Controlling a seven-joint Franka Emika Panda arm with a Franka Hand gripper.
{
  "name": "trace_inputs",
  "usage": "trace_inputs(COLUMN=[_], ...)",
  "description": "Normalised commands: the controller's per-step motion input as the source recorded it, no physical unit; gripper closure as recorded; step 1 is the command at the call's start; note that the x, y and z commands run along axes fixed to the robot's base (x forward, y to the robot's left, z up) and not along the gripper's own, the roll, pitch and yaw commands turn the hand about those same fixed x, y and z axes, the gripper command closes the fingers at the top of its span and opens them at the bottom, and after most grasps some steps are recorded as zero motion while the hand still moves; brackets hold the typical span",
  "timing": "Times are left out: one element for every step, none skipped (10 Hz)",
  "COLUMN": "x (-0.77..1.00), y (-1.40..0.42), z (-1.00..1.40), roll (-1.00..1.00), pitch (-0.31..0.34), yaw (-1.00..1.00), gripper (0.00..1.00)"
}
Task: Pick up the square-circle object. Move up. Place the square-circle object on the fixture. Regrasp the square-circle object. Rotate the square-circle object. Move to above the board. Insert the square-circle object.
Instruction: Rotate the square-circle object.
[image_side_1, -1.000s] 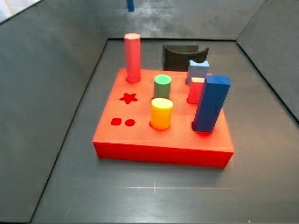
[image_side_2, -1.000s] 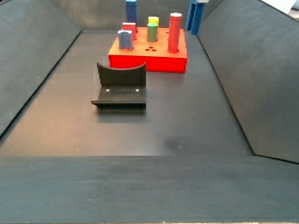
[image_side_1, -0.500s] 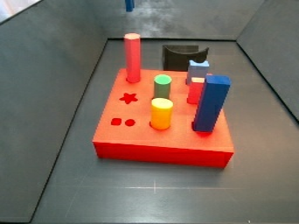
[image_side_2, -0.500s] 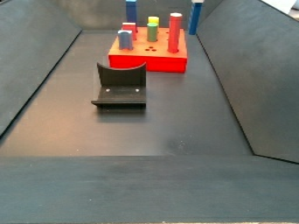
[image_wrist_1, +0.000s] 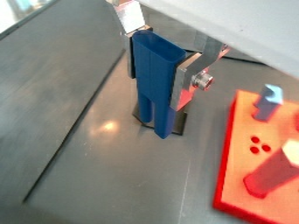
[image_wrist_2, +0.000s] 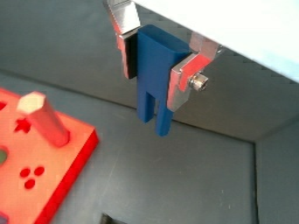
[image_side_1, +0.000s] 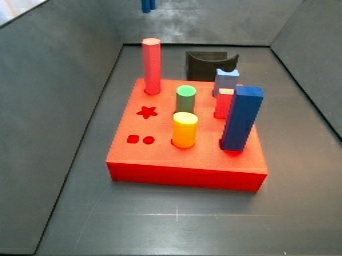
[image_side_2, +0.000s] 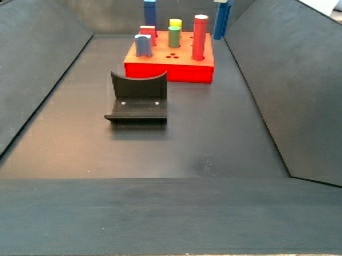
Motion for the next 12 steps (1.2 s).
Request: trace_inputs(x=[0.02, 0.02, 0.00, 0.00, 0.00, 0.00, 0.00, 0.00, 0.00, 0.00, 0.01, 0.01], y=[0.01, 0.01, 0.00, 0.00, 0.00, 0.00, 0.01, 0.01, 0.01, 0.01, 0.01, 0.01], z=[0.00, 0.00, 0.00, 0.00, 0.00, 0.00, 0.00, 0.00, 0.00, 0.00, 0.01, 0.01], roll=[-0.08, -0.11, -0.04, -0.04, -0.04, -0.05, -0.05, -0.06, -0.06, -0.08, -0.09, -0.11], pitch=[0.072, 0.091, 0.031, 0.033, 0.036, 0.040, 0.043, 0.048, 0.054, 0.063, 0.073, 0.087], yaw=[-1.00, -1.00, -1.00, -1.00, -1.00, -1.00, -1.00, -1.00, -1.00, -1.00, -1.00, -1.00], gripper=[1.00, 1.00, 1.00, 1.00, 1.00, 1.00, 1.00, 1.00, 1.00, 1.00, 1.00, 1.00])
